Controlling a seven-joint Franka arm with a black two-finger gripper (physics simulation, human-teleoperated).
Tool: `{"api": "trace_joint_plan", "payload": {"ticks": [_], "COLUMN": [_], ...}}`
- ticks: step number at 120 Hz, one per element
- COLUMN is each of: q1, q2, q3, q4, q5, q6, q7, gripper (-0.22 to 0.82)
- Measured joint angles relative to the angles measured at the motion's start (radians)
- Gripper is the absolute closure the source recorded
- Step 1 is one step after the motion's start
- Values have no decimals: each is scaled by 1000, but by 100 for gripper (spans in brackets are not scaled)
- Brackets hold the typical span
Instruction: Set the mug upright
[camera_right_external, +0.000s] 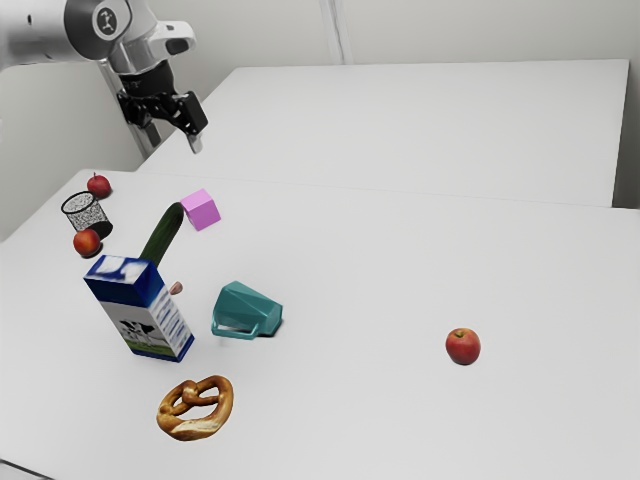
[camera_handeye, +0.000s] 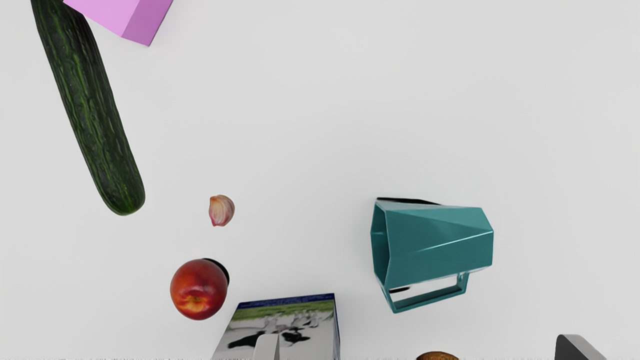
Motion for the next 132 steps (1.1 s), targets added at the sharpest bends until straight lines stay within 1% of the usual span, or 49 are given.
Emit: {"api": "trace_joint_plan", "payload": {"ticks": [27, 49, 55, 61, 67, 80, 99, 108, 132], "q1": [-1, -3, -10, -15, 3, 52, 43, 47, 79], "q2": [1, -5, -6, -6, -6, -5, -1, 16, 111], "q3": [-1, 2, 25, 70, 106, 129, 137, 139, 140], "q4": [-5, -57, -88, -132, -180, -295, -412, -432, -451], "q5": [-7, -47, -95, -164, -232, -347, -443, -468, -555], "q6": [-5, -5, -5, -3, 4, 45, 130, 170, 233], "q7": [3, 6, 15, 30, 50, 107, 194, 234, 339], "gripper": [0, 0, 0, 0, 0, 0, 0, 0, 0]}}
